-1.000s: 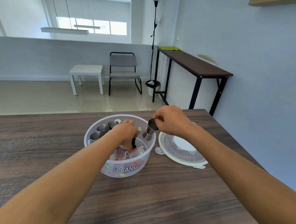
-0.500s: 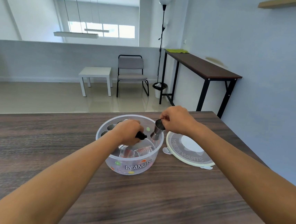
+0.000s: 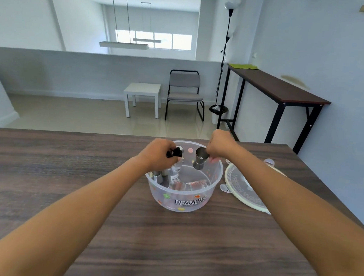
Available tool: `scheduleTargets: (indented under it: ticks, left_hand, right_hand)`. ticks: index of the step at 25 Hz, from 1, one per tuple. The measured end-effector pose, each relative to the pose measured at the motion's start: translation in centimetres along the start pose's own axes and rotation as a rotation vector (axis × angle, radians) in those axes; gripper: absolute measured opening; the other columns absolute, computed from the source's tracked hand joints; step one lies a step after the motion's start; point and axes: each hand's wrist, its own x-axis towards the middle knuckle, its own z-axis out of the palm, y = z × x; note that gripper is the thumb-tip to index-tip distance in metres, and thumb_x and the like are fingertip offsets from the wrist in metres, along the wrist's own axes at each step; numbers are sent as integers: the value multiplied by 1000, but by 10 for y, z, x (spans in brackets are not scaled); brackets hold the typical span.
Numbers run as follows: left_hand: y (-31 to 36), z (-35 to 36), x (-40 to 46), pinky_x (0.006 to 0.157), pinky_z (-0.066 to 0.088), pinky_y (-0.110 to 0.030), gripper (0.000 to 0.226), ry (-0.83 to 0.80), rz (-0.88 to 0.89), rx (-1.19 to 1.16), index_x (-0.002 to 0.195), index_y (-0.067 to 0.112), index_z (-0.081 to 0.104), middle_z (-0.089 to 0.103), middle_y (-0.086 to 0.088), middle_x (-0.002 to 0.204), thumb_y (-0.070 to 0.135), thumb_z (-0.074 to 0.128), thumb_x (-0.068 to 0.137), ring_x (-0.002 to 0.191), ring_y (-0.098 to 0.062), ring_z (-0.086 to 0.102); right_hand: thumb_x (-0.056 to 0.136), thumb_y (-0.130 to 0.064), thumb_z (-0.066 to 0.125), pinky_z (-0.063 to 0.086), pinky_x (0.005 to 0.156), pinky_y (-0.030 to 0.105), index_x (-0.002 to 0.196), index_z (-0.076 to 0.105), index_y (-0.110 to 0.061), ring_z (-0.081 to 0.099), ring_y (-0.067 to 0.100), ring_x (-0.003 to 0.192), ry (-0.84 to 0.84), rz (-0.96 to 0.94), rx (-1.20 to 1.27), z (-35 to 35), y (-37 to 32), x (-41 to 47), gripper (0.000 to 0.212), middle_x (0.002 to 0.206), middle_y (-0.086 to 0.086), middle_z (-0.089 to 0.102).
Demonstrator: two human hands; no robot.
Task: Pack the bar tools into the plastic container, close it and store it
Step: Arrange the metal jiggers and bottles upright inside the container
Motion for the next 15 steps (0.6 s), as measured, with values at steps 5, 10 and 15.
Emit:
scheduleTargets:
  ticks: [5, 10, 15]
  left_hand:
    - [-6, 1, -5, 63, 39, -24, 21, -19, -52, -11, 95, 9, 67, 70, -10, 91, 26, 64, 84, 73, -19, 55]
    - [-4, 2, -5, 70, 41, -25, 25, -26, -40, 22, 102, 8, 69, 71, -13, 98, 24, 64, 83, 88, -28, 62]
    - [-2, 2, -6, 71, 44, -27, 26, -46, -56, 32, 102, 7, 69, 71, -13, 97, 24, 64, 83, 88, -28, 63]
  right_hand:
    - [85, -2, 59, 53, 35, 23, 61, 52, 2, 59, 18, 30, -30, 171, 200, 21, -11, 17, 25, 32, 12, 57]
    - [90, -2, 55, 54, 36, 25, 78, 56, 9, 63, 20, 35, -39, 269, 379, 39, -14, 29, 16, 40, 18, 62]
    - [91, 3, 50, 56, 49, 30, 97, 55, 17, 65, 27, 51, -46, 307, 568, 47, -15, 36, 17, 79, 30, 68]
